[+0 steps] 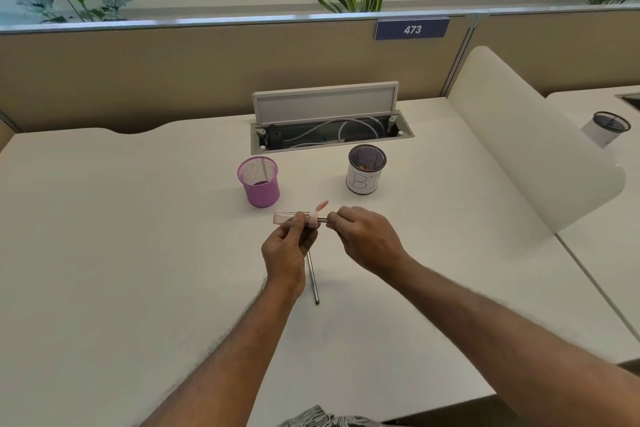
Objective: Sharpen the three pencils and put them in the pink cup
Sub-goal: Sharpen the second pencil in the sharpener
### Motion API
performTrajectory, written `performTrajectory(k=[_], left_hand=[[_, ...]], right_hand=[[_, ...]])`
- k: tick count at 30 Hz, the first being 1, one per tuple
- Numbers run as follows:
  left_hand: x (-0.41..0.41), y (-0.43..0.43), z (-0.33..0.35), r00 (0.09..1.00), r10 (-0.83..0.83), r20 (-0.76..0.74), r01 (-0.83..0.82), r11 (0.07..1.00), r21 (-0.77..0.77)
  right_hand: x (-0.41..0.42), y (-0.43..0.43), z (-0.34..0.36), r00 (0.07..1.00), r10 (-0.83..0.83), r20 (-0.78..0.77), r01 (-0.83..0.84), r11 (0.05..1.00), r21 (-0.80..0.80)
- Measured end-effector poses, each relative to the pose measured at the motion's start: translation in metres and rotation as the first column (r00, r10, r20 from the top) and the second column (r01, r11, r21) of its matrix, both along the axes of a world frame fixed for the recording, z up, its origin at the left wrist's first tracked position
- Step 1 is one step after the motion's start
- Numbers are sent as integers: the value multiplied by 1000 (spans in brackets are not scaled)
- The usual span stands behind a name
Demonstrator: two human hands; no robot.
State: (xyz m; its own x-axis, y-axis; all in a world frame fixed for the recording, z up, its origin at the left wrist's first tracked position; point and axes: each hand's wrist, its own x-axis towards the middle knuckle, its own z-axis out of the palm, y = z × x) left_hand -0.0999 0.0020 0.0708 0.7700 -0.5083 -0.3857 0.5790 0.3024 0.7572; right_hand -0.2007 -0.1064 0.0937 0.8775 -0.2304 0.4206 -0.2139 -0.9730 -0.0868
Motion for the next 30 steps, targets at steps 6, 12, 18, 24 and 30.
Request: performTrajectory(k=[6, 12, 18, 24, 30], left_hand=[[6, 1, 1, 995, -78, 55, 81, 995, -54], [13, 10, -2, 977, -202, 69, 211, 964, -159], [10, 7, -4, 990, -121, 71, 127, 987, -94], [8, 2, -4, 999, -20, 32, 20, 1000, 23], [7, 1, -5, 999, -31, 33, 30, 999, 26]], right_hand=[[7, -1, 4, 998, -33, -59, 57, 884, 464], [14, -24, 27, 909, 178, -377, 393, -63, 918], [15, -22, 30, 936, 144, -320, 303, 128, 944], [3, -5, 5, 999, 11, -34, -5, 984, 178], [6, 0, -2, 999, -14, 34, -1, 908, 419]])
